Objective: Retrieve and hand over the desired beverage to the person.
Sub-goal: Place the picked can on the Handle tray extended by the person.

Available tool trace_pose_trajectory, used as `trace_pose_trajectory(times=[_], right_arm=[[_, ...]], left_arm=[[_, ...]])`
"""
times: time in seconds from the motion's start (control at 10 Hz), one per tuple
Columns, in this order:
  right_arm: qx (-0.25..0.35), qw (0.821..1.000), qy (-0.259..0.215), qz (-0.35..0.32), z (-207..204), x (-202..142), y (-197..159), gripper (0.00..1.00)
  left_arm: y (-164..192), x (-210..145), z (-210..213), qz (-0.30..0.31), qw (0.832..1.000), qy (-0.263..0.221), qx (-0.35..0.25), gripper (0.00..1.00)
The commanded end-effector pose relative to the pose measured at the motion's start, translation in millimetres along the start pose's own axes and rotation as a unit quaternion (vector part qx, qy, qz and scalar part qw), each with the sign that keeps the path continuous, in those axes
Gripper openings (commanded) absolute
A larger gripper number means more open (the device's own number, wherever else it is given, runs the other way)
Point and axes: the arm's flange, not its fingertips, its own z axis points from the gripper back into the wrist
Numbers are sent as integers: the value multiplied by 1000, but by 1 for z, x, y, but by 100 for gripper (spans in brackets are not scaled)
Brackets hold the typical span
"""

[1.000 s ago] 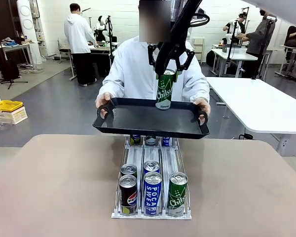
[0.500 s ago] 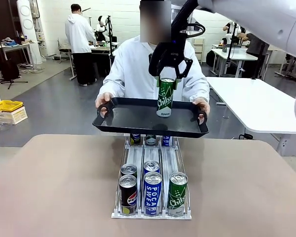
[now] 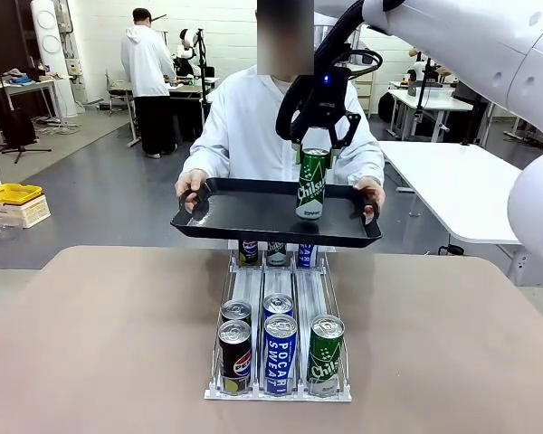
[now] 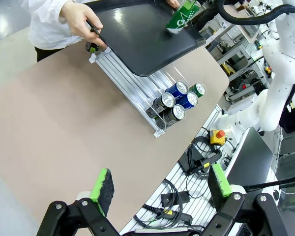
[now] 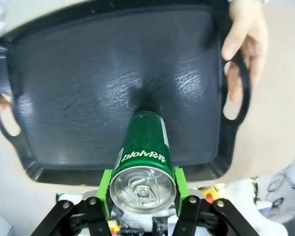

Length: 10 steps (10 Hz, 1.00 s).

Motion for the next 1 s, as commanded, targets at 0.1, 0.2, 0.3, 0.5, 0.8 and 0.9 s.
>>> trace_pose_trajectory(times=[0.1, 0.2, 0.3, 0.5, 0.8, 0.9], right_arm=[[-18, 1000, 0, -6, 20, 28, 11, 58], [-24, 1000, 5, -5, 14, 28, 7, 58], [-28, 1000, 10, -4, 9, 28, 5, 58], [-32, 999, 19, -1, 1, 27, 2, 58], [-36, 999, 29, 13, -8, 29, -2, 58], [-33, 999, 27, 18, -8, 28, -3, 100]], left_arm=[[0, 1, 2, -9, 1000, -6, -9, 100], [0, 1, 2, -9, 1000, -6, -9, 100], [0, 1, 2, -9, 1000, -6, -9, 100], [0, 1, 2, -9, 1000, -6, -9, 100], [0, 1, 2, -9, 1000, -6, -9, 100], [0, 1, 2, -9, 1000, -6, -9, 100]])
